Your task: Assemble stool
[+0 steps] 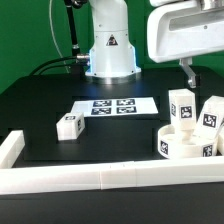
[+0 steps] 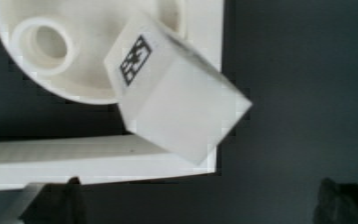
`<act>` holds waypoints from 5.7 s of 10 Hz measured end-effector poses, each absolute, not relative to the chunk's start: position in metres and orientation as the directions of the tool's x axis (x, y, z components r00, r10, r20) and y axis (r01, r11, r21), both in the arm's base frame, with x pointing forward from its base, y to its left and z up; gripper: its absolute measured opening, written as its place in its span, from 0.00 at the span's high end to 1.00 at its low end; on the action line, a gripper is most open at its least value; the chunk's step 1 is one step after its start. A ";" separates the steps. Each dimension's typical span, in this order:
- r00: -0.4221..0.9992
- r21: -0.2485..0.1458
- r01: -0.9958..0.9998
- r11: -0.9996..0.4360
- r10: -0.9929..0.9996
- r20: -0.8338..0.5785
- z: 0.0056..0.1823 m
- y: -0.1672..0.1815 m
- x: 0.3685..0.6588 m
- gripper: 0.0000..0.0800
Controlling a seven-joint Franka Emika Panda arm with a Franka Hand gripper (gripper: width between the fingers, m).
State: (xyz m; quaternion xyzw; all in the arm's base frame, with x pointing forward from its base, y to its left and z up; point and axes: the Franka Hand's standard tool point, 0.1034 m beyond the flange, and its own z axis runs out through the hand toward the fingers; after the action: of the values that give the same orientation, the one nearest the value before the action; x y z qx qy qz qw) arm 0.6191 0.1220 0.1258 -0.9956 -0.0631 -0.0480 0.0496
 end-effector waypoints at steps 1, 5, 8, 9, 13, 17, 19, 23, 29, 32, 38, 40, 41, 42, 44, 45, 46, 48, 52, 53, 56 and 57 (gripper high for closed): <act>0.980 -0.079 0.175 -0.981 0.166 0.107 0.126 0.122 0.621 0.19; 0.937 -0.049 0.336 -0.941 0.329 0.115 0.125 0.120 0.620 0.19; 0.901 -0.020 0.427 -0.904 0.424 0.094 0.101 0.135 0.608 0.19; 0.894 -0.017 0.443 -0.896 0.440 0.087 0.096 0.134 0.607 0.19; 0.891 -0.010 0.450 -0.893 0.448 0.069 0.089 0.121 0.606 0.19; 0.896 -0.013 0.442 -0.897 0.441 0.056 0.082 0.115 0.602 0.33; 0.896 -0.013 0.441 -0.897 0.440 0.056 0.082 0.115 0.602 0.58; 0.919 -0.016 0.391 -0.920 0.389 0.055 0.082 0.115 0.602 0.58; 0.936 -0.060 -0.344 -0.937 -0.348 0.060 0.080 0.118 0.592 0.58; 0.656 -0.093 -0.748 -0.657 -0.754 0.041 0.080 0.123 0.591 0.58; 0.420 -0.116 -0.902 -0.416 -0.907 -0.015 0.081 0.119 0.593 0.58; 0.221 -0.109 -0.971 -0.214 -0.974 -0.051 0.082 0.123 0.591 0.58; 0.071 -0.098 -0.993 -0.064 -0.995 -0.072 0.082 0.128 0.588 0.58; -0.037 -0.090 -0.995 0.044 -0.996 -0.087 0.082 0.130 0.588 0.58; -0.278 -0.078 -0.954 0.288 -0.953 -0.124 0.082 0.133 0.590 0.58; -0.355 -0.090 -0.925 0.368 -0.925 -0.136 0.082 0.135 0.593 0.58; -0.376 -0.089 -0.917 0.390 -0.915 -0.145 0.082 0.135 0.593 0.58; -0.421 -0.077 -0.896 0.438 -0.891 -0.168 0.082 0.135 0.593 0.58; -0.558 -0.073 -0.808 0.585 -0.799 -0.226 0.082 0.133 0.593 0.58; -0.596 -0.084 -0.772 0.630 -0.764 -0.246 0.082 0.133 0.592 0.58; -0.646 -0.092 -0.718 0.690 -0.710 -0.280 0.082 0.132 0.590 0.58; -0.655 -0.092 -0.707 0.701 -0.699 -0.287 0.082 0.132 0.590 0.58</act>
Offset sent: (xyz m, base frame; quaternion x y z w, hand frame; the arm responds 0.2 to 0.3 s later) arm 0.0000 0.0000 0.0000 0.0000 0.0000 -0.1938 0.9810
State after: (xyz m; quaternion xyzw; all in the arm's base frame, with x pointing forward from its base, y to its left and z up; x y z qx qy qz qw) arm 0.5901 0.1316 0.0819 -0.3865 0.9096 0.0142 0.1520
